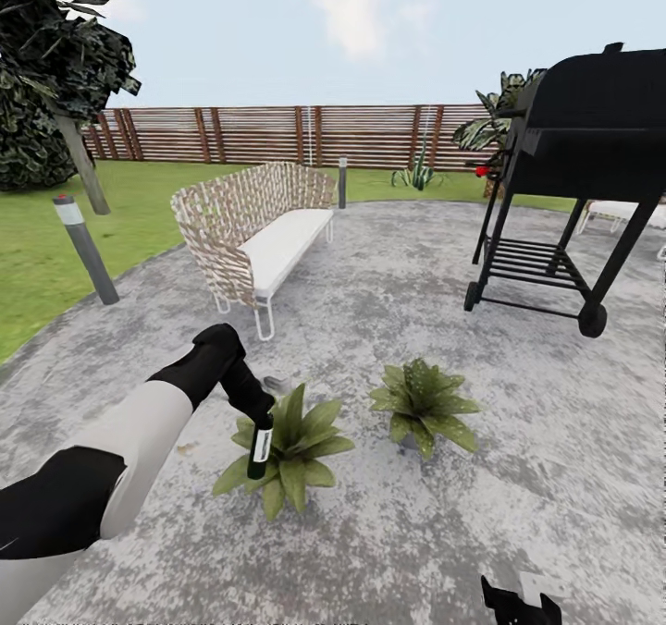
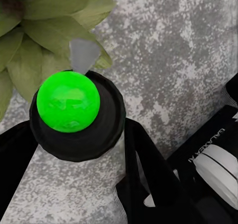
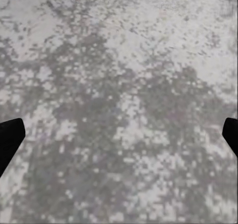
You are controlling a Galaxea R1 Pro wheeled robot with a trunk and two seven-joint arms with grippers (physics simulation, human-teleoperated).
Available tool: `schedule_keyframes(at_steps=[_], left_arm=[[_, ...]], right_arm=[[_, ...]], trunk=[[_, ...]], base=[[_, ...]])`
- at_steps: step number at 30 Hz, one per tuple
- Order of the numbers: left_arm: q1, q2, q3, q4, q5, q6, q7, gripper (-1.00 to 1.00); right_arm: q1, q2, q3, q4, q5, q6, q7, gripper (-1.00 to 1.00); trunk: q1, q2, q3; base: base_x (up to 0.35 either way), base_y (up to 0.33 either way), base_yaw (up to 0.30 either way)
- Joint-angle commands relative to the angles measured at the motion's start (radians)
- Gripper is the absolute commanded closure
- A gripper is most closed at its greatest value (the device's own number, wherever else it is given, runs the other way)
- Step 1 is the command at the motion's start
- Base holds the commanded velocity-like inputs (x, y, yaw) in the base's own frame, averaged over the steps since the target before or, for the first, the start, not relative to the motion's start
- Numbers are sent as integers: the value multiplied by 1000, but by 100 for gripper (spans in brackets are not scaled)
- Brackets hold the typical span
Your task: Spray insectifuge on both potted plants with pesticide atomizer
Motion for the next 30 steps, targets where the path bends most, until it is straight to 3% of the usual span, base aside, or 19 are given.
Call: schedule_keyframes(at_steps=[1, 13, 16, 19, 26, 30], left_arm=[[-1, -1, 0, -1, -15, 11, -10, 100], [-1, 2, -2, -1, -22, 11, -8, 100], [5, 16, -1, 0, -25, 11, -7, 100], [51, 38, 3, -2, -29, 11, -5, 100], [78, 56, 7, -3, -29, 11, 80, 100], [78, 55, 58, -8, -29, 11, 95, 100]], right_arm=[[0, 0, 8, 1, -10, -3, 1, -100], [0, -1, 8, 1, -12, -3, 3, -100], [0, -1, 8, 1, -12, -3, 3, -100], [0, -1, 8, 1, -12, -3, 3, -100], [0, -1, 8, 1, -12, -3, 3, -100], [0, -2, 8, 1, -12, -3, 3, -100]], trunk=[[0, 0, -2], [0, 0, -21], [0, 0, -26], [0, 0, -31], [0, 0, -42], [0, 0, -48]], base=[[1, -273, 0], [11, -264, 0], [38, -36, 0], [7, -7, 0], [0, 0, 0], [0, 0, 0]])
